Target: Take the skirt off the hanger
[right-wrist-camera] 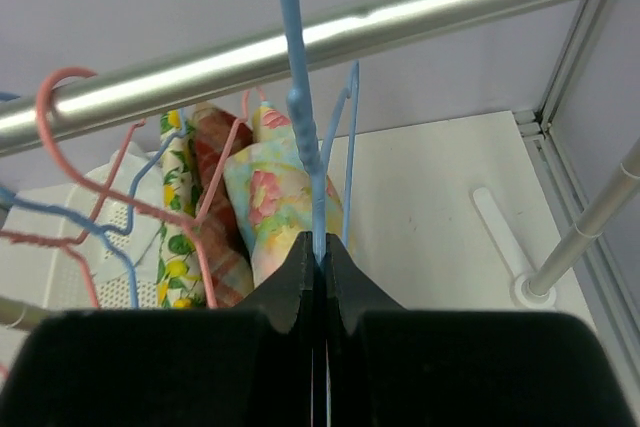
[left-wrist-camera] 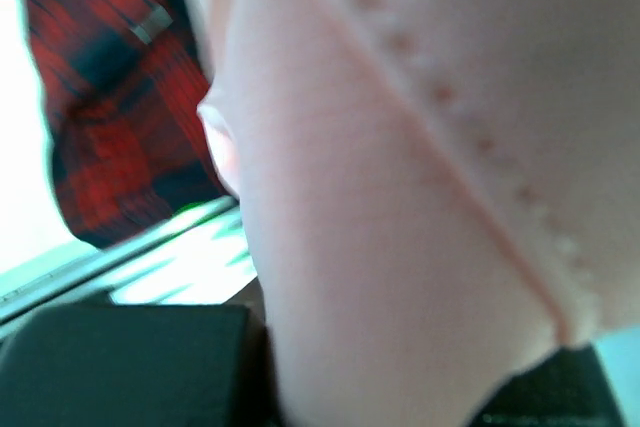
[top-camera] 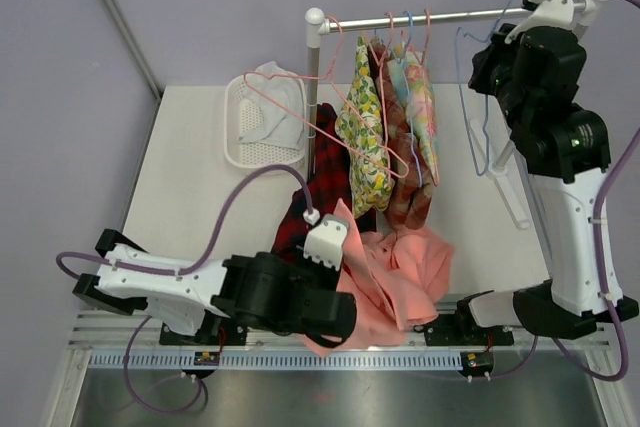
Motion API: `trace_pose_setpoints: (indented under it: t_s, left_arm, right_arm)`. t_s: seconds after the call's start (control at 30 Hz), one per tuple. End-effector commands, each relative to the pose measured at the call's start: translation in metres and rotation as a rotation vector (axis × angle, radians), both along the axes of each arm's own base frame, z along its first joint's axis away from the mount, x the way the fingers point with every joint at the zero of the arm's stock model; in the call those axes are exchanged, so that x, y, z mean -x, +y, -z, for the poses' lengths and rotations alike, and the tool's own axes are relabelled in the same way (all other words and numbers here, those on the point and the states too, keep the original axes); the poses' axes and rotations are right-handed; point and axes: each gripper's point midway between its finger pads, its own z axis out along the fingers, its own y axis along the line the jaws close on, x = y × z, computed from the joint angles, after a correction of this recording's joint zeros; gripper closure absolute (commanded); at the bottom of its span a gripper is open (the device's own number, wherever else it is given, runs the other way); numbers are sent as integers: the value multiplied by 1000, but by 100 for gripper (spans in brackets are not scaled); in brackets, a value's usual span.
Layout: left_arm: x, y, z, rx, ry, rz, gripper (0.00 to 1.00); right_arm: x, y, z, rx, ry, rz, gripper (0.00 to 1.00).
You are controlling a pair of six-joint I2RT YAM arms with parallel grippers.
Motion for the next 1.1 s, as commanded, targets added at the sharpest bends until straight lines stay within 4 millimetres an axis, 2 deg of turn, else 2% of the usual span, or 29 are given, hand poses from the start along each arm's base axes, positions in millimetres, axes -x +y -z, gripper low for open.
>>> trace_pose_setpoints:
  t_s: [0.0,0.03,0.07,0.13,0.17,0.2,0.23,0.27,0.3,0.33,0.37,0.4,0.43,0.47,0.53,0.57,0.6,0.63,0.67,0.7,0.73,0.77,0.83,0.87,0.93,0.97,1.0,1.03,1.07]
  left_arm:
    - [-59,52,-54,-45,-180,-92,100]
    - [-66,54,-63,-45,-200,-94,100]
    - [-78,58,-85,-25,-225,-101,100]
    - [-92,63,-109,-8,-274,-117,100]
    - [-105,70,-122,-23,-304,-129,100]
    - [-112,74,-142,16,-328,-152,100]
    - [-119,80,-152,-3,-358,-150,100]
    - [-131,89,-161,-8,-375,-189,100]
    - [-138,95,-169,-16,-394,-207,100]
    - [-144,99,-184,7,-409,-229,100]
    - [-155,111,-190,-30,-432,-254,100]
    - [-162,113,-198,-18,-446,-272,100]
    - [-168,119,-206,-43,-471,-265,100]
    - [-181,131,-211,-50,-481,-312,100]
    - [-197,131,-223,3,-493,-334,100]
    - [-210,144,-227,-23,-509,-366,100]
    - [-218,139,-236,32,-520,-362,100]
    - [-226,141,-241,39,-532,-368,100]
    - [-240,152,-247,18,-554,-398,100]
    - [-249,146,-257,63,-574,-385,100]
    - [-258,148,-263,63,-589,-396,100]
    - [-271,160,-268,36,-609,-424,100]
    - [-293,157,-287,69,-656,-441,100]
    - [-308,168,-299,76,-700,-484,100]
    - [-330,167,-305,99,-731,-486,100]
    - [-342,179,-309,112,-748,-513,100]
    - [-351,174,-321,167,-792,-497,100]
    - [-367,170,-316,167,-793,-495,100]
    - [-379,176,-318,175,-810,-508,100]
  right_arm:
    - [-27,-12,-14,47,-64,90,100]
    - [-33,-12,-12,49,-65,94,100]
    - [-41,-12,1,53,-39,98,100]
    - [-51,-14,14,45,-13,103,100]
    - [-56,-15,29,48,20,101,100]
    - [-57,-19,33,29,25,102,100]
    - [-61,-21,50,34,61,104,100]
    - [-60,-23,55,25,68,106,100]
    - [-55,-31,51,14,48,122,100]
    - [-52,-33,55,10,50,122,100]
    - [-52,-35,69,16,79,124,100]
    - [-44,-40,66,14,64,134,100]
    - [-43,-41,77,20,88,137,100]
    - [-40,-43,80,21,91,145,100]
    - [-32,-48,86,17,100,160,100]
    - [-29,-50,89,16,106,168,98]
    - [-25,-50,90,11,109,169,89]
    - [-23,-50,92,10,114,170,76]
    - [-22,-50,99,13,128,170,27]
    - [-18,-51,99,11,128,172,12]
    - [-17,-52,101,11,130,174,5]
    - [-15,-52,107,14,143,172,1]
    - [-9,-52,113,7,152,174,0]
    - [-6,-52,115,-3,153,177,1]
    - [2,-51,114,-20,139,168,1]
    - [4,-48,123,-34,151,152,1]
    - [9,-47,122,-47,140,146,0]
    - [11,-45,130,-55,151,140,1]
    - [12,-41,133,-70,157,122,0]
